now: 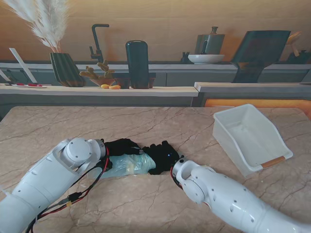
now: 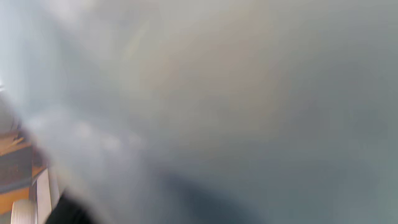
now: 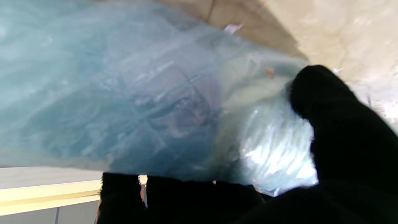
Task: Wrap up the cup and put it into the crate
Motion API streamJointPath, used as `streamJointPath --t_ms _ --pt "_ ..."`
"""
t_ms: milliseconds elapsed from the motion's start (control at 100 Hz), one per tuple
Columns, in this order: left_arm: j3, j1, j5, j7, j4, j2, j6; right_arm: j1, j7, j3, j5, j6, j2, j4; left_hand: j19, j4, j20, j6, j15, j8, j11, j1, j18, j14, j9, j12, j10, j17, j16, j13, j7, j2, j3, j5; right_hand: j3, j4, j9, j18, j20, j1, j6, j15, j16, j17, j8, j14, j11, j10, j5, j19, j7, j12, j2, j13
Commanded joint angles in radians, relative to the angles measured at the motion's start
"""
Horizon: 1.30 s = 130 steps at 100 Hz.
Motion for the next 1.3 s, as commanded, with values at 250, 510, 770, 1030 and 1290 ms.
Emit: streamJointPath --t_ms 250,510,770,1030,1290 --pt "-0.163 0.243 0.154 0.193 -0.199 0.017 -0.181 0.112 0.284 -0.041 0.233 -0.062 -0.025 0.107 -0.208 0.036 -0.054 -0.174 -0.208 -0.016 -0.069 -0.078 0.088 0.033 -0.182 -0.027 -0.041 -0.063 -0.082 -0.150 -0.037 0.001 -0.005 -0.154 0.377 0.091 0.081 -0.057 0.000 0.350 -0.185 0.105 0.081 -0.002 -0.003 -0.004 0.055 -0.023 0.259 0.162 0.290 0.043 0.146 0.039" --pt "-0.219 0.351 0.388 0.353 -0.311 0.024 -0.357 0.164 0.324 -0.077 0.313 -0.102 -0.045 0.190 -0.256 0.037 -0.051 -0.217 -0.250 -0.025 -0.085 -0.057 0.113 0.006 -0.213 -0.040 -0.068 -0.035 -0.096 -0.141 -0.054 -0.029 0.006 -0.205 0.256 0.107 0.047 -0.061 -0.019 0.259 -0.178 0.092 0.039 -0.010 -0.005 -0.013 0.048 -0.019 0.193 0.171 0.246 0.035 0.116 0.023" --pt "-0.268 0.435 0.469 0.400 -0.384 0.028 -0.400 0.152 0.237 -0.109 0.225 -0.053 -0.053 0.179 -0.268 0.036 -0.045 -0.213 -0.257 -0.025 -0.083 -0.051 0.115 0.010 -0.202 -0.043 -0.065 -0.029 -0.095 -0.133 -0.042 -0.019 0.007 -0.183 0.069 0.029 0.080 -0.031 -0.023 0.070 -0.163 0.130 0.043 0.012 0.001 0.018 0.066 -0.001 0.187 0.215 0.227 0.040 0.068 0.066" --pt "-0.349 0.535 0.517 0.511 -0.441 0.012 -0.419 0.183 0.167 -0.188 0.166 -0.006 -0.080 0.225 -0.277 0.032 -0.042 -0.213 -0.263 -0.030 -0.091 -0.048 0.128 0.021 -0.171 -0.049 -0.054 -0.010 -0.097 -0.113 -0.044 -0.006 0.002 -0.152 0.175 -0.060 0.319 -0.042 -0.105 0.209 -0.257 0.250 0.044 0.103 -0.141 -0.004 0.072 -0.040 0.295 0.366 0.411 -0.006 -0.036 0.310" --pt "-0.400 0.609 0.483 0.648 -0.485 -0.022 -0.398 0.123 0.120 -0.069 0.202 -0.080 -0.073 0.207 -0.307 0.029 -0.058 -0.203 -0.269 -0.043 -0.114 -0.051 0.094 0.046 -0.144 -0.057 -0.029 0.011 -0.103 -0.101 -0.070 0.006 -0.006 -0.131 0.367 -0.115 0.556 -0.058 -0.107 0.330 -0.307 0.412 0.077 0.205 -0.250 -0.010 0.107 -0.023 0.437 0.510 0.617 0.017 -0.071 0.502"
